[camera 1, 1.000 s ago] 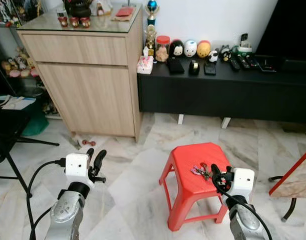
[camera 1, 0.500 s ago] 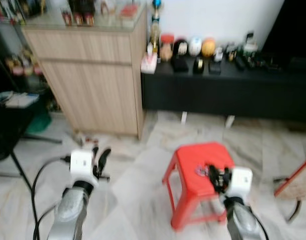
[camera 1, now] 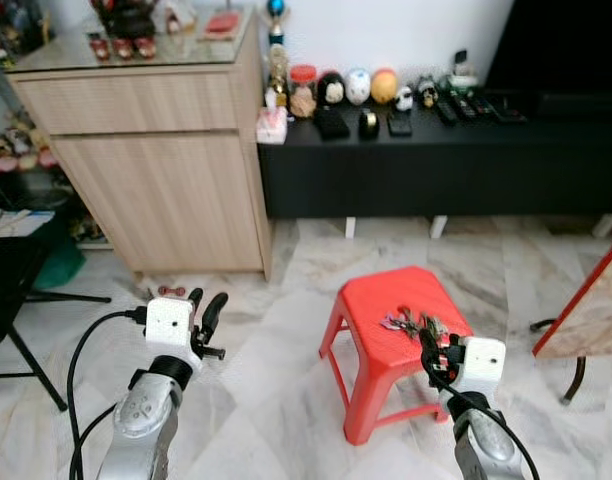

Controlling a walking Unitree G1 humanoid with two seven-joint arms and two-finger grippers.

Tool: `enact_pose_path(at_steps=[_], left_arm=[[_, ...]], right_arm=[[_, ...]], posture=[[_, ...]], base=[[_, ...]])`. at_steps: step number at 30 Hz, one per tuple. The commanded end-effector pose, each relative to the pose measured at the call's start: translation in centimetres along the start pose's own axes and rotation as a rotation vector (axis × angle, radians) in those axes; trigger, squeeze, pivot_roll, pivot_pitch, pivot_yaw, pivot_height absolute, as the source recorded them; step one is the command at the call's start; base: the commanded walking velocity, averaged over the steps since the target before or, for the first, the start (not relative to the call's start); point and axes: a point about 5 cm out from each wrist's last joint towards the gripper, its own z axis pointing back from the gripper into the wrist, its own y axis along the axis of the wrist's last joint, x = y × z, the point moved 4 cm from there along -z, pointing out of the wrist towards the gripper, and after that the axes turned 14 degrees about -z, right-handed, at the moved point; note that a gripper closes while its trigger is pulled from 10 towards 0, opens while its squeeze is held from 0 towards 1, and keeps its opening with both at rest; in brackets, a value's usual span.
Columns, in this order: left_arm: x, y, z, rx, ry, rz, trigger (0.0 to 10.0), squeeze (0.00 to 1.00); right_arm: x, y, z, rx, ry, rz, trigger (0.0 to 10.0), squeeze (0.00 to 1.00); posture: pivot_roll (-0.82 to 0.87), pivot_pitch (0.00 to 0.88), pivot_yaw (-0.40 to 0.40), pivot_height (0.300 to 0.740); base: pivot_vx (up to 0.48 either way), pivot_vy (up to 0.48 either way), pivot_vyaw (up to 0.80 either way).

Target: Hang keys on a hook

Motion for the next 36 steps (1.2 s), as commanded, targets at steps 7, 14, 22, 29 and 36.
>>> enact_pose_path(at_steps=[7,14,22,29,36], left_arm=[[0.21,0.17,0.09,0.002,-0.01,-0.021,10.0,0.0],[0.34,0.32,-0.04,0.007,-0.012,-0.014,10.0,0.0],[0.54,0.44,-0.08,0.012,-0.017,-0.007,10.0,0.0],[0.62,0.53,-0.06,0.017,-0.022,-0.01,10.0,0.0],[0.55,0.61,-0.13,0.019,-0.022,-0.01,10.0,0.0]], right_arm=[[-0.03,0.26,-0.01,0.006,-0.001,-0.009,10.0,0.0],[0.05,0.26,-0.04,0.003,-0.004,-0.007,10.0,0.0],[0.15,0.45,-0.1,0.01,-0.009,-0.006,10.0,0.0],[0.09,0.58,-0.25,0.015,-0.013,-0.005,10.0,0.0],[-0.01,0.89,-0.37,0.026,-0.015,-0.007,10.0,0.0]], posture=[[-0.02,0.0,0.028,0.74],[-0.02,0.0,0.026,0.74],[-0.02,0.0,0.023,0.74],[-0.02,0.0,0.025,0.74],[-0.02,0.0,0.026,0.74]], base=[[0.0,0.0,0.0],[0.0,0.0,0.0],[0.16,0.0,0.0],[0.285,0.0,0.0],[0.299,0.0,0.0]])
